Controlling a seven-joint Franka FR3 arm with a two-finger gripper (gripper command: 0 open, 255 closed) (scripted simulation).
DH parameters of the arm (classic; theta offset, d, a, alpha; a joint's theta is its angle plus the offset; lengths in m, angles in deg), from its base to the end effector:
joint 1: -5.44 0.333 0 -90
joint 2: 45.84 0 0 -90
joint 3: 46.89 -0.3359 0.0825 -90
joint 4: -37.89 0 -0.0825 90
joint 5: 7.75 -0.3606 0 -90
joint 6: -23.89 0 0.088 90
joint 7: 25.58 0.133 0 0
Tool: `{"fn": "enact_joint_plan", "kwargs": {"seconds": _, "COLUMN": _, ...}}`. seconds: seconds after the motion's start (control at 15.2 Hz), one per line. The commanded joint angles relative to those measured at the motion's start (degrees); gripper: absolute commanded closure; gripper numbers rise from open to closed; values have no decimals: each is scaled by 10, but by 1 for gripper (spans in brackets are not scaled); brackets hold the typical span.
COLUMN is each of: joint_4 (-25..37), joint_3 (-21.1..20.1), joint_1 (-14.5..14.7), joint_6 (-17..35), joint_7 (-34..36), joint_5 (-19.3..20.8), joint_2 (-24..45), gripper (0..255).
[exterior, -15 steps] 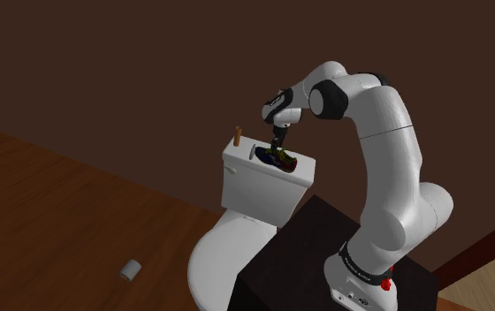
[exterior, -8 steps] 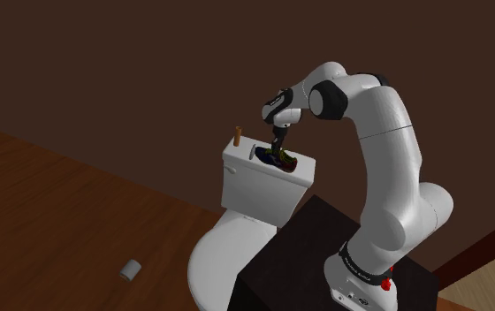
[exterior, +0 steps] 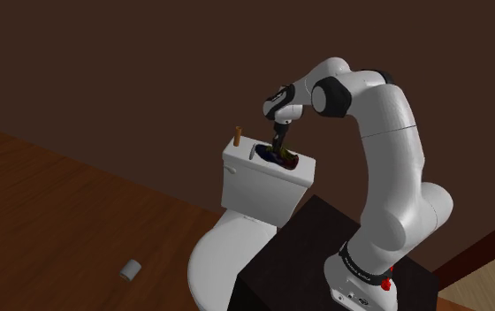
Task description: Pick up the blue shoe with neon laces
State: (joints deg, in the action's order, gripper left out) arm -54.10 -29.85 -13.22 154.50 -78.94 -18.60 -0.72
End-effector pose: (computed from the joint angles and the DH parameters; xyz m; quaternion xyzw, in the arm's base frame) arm 0.5701 -0.3691 0.1788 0.9906 0.1265 -0.0521 0.0005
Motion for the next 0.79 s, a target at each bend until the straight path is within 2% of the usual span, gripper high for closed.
{"fn": "enact_joint_plan", "kwargs": {"seconds": 0.0, "joint_4": -2, "joint_3": 2, "joint_1": 2, "joint_6": -8, "joint_7": 1, "joint_5": 3, "joint_2": -11, "gripper": 255}}
{"fn": "enact_joint_plan", "kwargs": {"seconds": 0.73, "joint_4": -5, "joint_3": 13, "joint_1": 10, "joint_6": -52, "joint_7": 5, "joint_5": 15, "joint_2": -58, "gripper": 255}}
